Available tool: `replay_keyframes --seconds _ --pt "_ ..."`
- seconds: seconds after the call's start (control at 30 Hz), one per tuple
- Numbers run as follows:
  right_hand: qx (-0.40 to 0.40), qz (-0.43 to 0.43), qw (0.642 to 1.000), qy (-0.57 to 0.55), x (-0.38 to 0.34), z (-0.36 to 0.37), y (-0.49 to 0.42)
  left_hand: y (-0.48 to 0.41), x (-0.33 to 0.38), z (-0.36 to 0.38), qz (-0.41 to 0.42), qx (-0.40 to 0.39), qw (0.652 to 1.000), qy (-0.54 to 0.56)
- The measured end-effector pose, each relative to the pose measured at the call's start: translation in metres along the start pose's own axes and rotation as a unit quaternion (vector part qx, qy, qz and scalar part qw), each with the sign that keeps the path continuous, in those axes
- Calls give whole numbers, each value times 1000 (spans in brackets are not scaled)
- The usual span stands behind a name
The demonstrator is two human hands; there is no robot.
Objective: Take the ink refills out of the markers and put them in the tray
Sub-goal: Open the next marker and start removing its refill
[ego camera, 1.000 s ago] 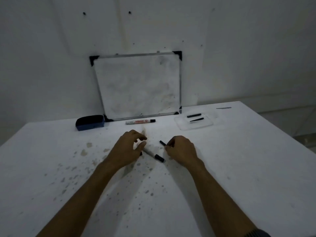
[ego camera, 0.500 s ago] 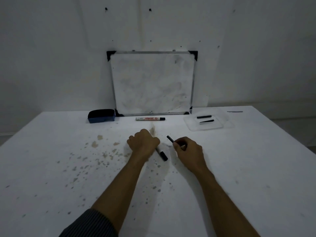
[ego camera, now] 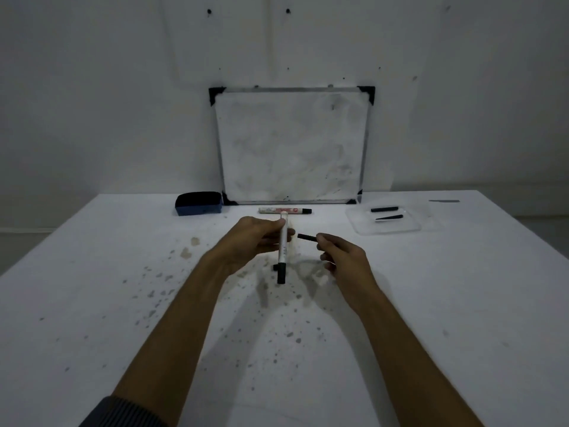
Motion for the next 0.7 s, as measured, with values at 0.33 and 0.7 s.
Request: replay_keyframes --seconds 0.33,0.7 --pt "-58 38 983 -171 19 67 -21 27 -39 -55 48 19 993 102" --pt "1 -39 997 -61 14 59 -20 22 -50 -47 54 -8 999 5"
Point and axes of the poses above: each hand's wrist, its own y-axis away from the middle knuckle, its own z-axis out of the palm, x = y × z, the point moved 10 cm from there along -y, towards the middle knuckle, and after that the axes turned 5 degrees about z, right-handed, at the moved point
